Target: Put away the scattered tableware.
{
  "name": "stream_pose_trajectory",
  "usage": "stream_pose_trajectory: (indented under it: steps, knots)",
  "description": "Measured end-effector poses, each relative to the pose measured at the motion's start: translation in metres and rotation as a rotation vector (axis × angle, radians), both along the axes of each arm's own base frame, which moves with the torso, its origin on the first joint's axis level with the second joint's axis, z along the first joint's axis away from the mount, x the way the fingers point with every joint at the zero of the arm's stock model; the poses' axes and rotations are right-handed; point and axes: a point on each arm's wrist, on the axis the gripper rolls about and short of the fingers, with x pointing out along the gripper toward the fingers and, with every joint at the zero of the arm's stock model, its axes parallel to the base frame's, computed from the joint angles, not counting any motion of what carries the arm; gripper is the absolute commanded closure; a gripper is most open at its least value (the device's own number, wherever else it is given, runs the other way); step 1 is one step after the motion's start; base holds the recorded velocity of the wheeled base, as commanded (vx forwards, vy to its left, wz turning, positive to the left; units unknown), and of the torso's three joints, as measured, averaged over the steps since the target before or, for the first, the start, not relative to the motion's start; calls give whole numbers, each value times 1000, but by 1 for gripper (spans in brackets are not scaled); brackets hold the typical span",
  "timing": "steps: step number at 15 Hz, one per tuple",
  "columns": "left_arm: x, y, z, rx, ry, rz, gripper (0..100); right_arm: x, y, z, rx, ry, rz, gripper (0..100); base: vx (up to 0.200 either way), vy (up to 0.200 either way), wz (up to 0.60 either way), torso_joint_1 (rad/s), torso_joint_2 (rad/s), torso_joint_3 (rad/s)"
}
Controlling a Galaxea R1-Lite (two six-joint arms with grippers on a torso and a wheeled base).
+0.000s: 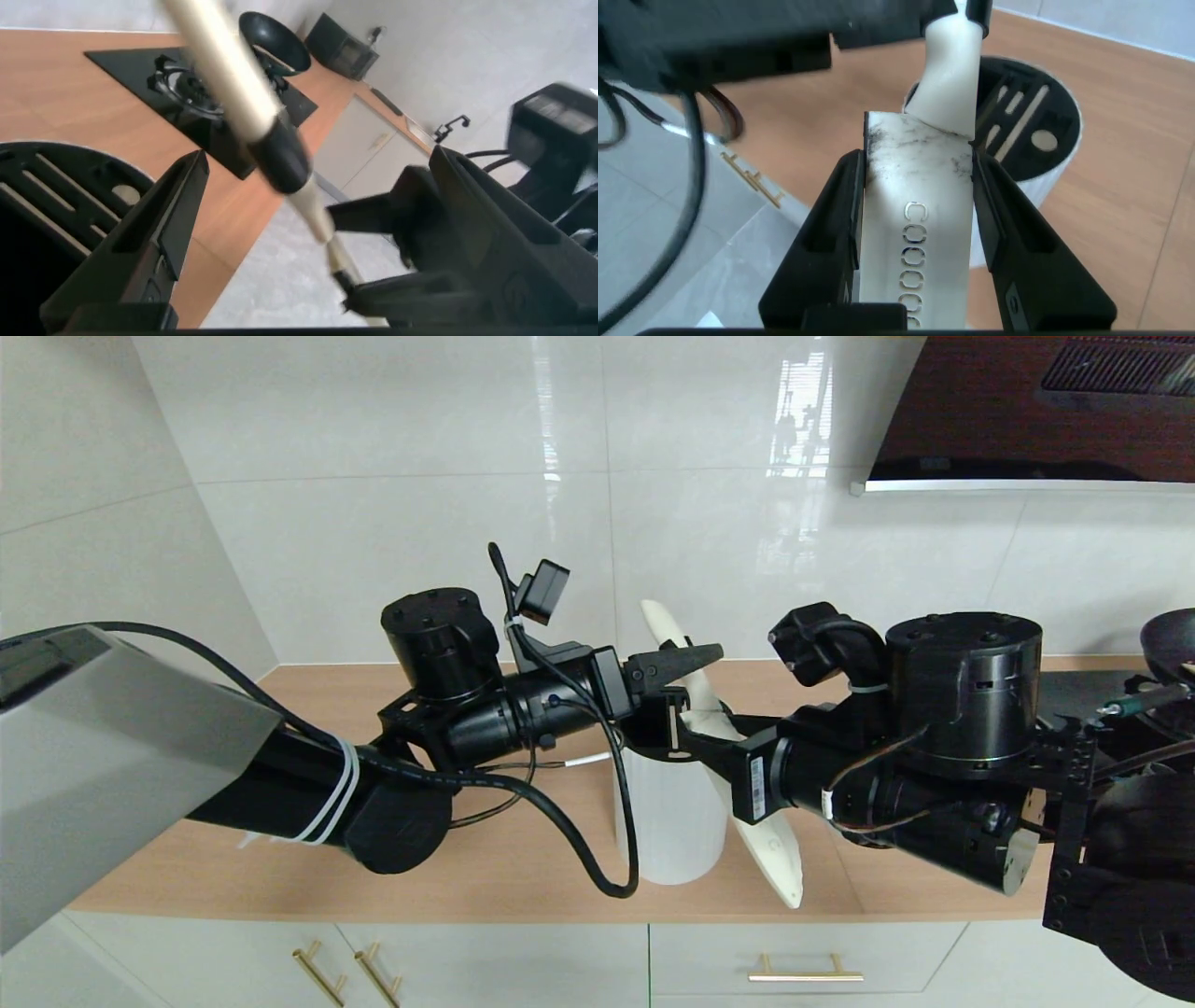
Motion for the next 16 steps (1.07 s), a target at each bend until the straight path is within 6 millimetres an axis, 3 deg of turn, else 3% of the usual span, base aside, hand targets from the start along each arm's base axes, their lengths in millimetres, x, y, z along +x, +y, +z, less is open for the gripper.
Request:
stream_pose_trajectory:
  steps: [14, 15, 16]
  knots:
    - [5, -2, -7, 0, 0, 3, 0, -8, 4, -3, -7, 8, 29, 100, 0, 0, 0, 0, 0, 0]
    - [5, -2, -7, 0, 1, 3, 100, -9, 4, -3, -7, 8, 29, 100, 0, 0, 0, 0, 0, 0]
    - [5, -2, -7, 1, 0, 3, 100, -9, 4, -3, -7, 8, 30, 100, 0, 0, 0, 0, 0, 0]
